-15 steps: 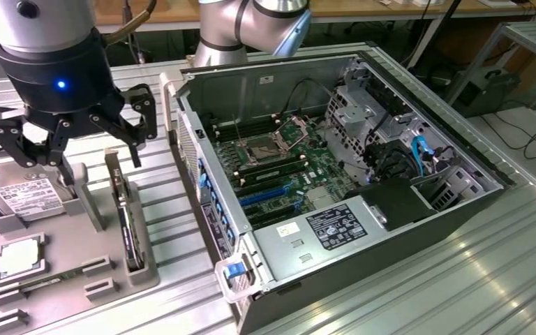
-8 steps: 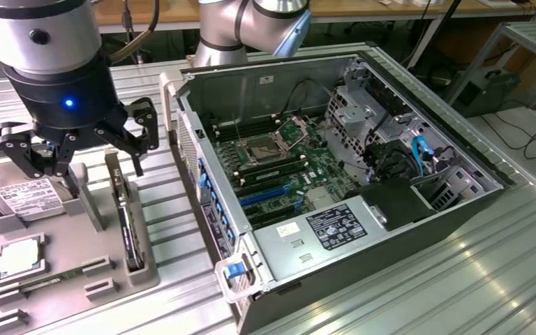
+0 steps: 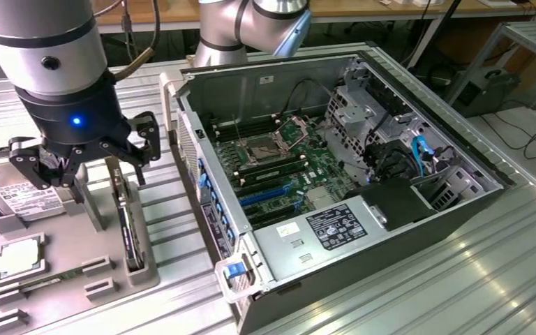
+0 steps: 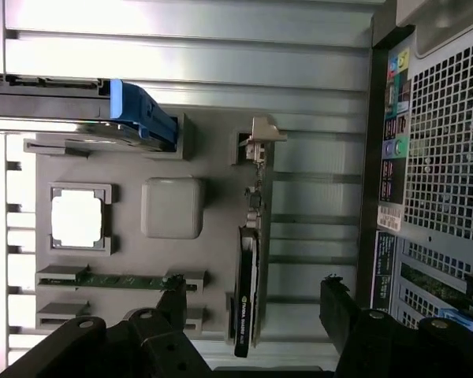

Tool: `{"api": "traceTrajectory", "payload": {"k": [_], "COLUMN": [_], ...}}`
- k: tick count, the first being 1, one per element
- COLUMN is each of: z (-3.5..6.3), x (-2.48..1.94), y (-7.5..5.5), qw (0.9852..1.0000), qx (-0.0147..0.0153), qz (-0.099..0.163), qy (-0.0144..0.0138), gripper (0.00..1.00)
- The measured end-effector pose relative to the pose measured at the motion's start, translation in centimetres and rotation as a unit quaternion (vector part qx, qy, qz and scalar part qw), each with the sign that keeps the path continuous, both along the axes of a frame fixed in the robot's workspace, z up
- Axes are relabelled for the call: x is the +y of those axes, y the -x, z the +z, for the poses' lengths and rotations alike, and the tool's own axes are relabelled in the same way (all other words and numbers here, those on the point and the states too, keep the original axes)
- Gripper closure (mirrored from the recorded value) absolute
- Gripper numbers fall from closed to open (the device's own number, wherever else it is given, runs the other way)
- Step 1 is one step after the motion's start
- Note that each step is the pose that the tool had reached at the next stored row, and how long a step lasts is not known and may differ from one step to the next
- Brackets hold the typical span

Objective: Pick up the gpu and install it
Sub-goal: 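Pick up the gpu and move the gpu toward the slot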

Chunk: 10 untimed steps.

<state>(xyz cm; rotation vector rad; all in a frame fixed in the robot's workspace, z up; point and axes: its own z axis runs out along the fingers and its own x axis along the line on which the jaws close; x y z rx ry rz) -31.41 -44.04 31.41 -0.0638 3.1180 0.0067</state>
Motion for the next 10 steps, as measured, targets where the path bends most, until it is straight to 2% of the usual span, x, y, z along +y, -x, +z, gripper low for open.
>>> {"api": "traceTrajectory", "payload": {"k": [7, 10], "z": [-1.6, -2.26], "x": [0.0, 0.0], "y": [0.0, 0.0], "qw": [1.0, 0.9999], "qx": [0.0, -0.0001], "qz": [0.0, 0.01], "qy": [0.0, 0.0], "gripper": [0.22, 0.22]}}
